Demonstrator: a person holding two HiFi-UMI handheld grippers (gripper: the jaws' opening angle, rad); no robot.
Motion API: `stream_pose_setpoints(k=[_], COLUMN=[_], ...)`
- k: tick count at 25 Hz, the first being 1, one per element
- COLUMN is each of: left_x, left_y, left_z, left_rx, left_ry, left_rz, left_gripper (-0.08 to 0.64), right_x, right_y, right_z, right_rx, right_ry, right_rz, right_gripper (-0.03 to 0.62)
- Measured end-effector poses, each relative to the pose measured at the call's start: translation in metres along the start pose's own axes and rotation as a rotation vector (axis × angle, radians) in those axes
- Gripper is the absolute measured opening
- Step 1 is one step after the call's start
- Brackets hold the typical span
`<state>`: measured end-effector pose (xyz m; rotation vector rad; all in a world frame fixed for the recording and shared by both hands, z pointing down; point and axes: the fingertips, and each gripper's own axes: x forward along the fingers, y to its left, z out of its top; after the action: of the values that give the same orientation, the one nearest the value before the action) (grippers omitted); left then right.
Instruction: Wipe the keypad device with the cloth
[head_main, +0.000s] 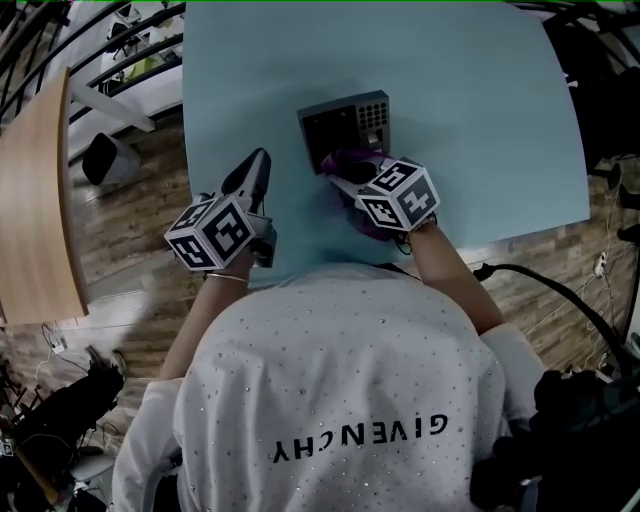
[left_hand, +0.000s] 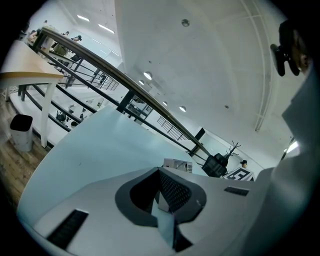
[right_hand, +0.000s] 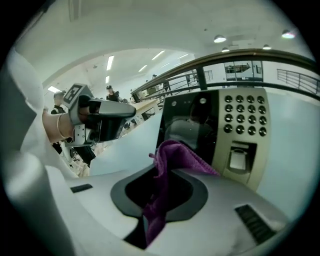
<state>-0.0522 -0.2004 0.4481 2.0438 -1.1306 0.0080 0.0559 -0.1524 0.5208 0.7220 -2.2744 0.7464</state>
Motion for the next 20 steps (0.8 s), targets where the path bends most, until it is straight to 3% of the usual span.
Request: stream_pose_setpoints(k=[12,18,20], left_x=[0.018,0.012,0.004], left_y=[-0.009,-0.006,-0.003], left_z=[-0.008,-0.01,-0.014], left_rx=[0.023,0.043,0.037], left_ry=[0.044,0.058,0.058], left_rz=[-0.033,-0.02,-0.002], left_gripper=[0.002,0.002,0.002], right_x=[-0.042,-0.072,-0.091], right_y=[-0.062,-0.089,-0.093], right_z=[-0.02,-0.033,-0.03], right_rx=[0.184,0.254,0.252], right_ry=[-0.082,-0.111,-0.189], right_rz=[-0.105,-0.223,-0.263], right_gripper=[0.044,0.044,0.041])
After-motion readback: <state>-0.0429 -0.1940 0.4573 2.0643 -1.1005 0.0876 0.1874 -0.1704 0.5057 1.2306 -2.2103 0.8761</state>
